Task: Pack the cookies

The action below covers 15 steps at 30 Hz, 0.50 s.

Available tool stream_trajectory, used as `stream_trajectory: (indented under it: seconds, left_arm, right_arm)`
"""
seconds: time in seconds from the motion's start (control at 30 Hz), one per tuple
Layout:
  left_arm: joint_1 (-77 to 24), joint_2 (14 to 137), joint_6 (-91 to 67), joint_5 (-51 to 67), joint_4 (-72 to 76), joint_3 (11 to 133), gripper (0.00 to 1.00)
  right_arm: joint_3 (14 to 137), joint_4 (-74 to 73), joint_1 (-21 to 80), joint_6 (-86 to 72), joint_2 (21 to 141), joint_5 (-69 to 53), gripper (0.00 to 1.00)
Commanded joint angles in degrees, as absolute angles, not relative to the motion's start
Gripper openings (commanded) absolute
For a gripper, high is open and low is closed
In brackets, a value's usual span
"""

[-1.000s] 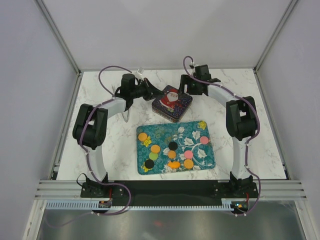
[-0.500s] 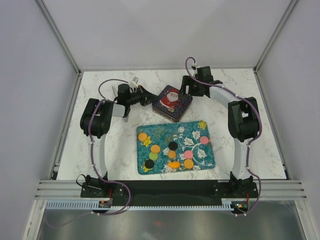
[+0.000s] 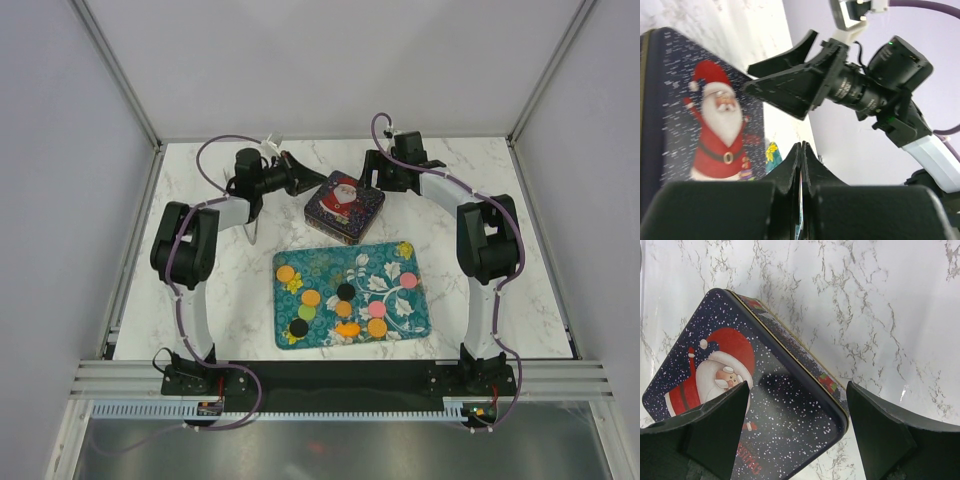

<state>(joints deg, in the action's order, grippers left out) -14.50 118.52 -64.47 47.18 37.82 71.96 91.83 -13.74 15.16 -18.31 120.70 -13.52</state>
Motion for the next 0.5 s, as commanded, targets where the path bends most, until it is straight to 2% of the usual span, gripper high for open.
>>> stream_trajectory:
  seconds: [0.0, 0.17, 0.27, 0.47]
  left_arm:
    - [-15.47, 117.24, -62.4, 49.57, 38.05, 73.83, 0.03]
    - [-15.56, 124.61, -65.13, 49.31, 42.8, 70.14, 0.02]
    - [-15.38, 127.87, -62.85, 46.76, 40.17, 67.68, 0.02]
    - [-15.03, 129.29, -61.44, 43.94, 39.11, 64.51, 0.02]
  right_arm:
    - [93.08, -11.69, 15.12, -18.9, 117.86, -14.59, 0.87]
    - [92.99, -10.99, 15.12, -19.6, 118.39, -15.11, 0.87]
    - [92.9, -10.81, 15.12, -19.86, 118.65, -15.56, 0.88]
    - [91.76, -10.55, 15.12, -19.43, 117.95, -15.21, 0.88]
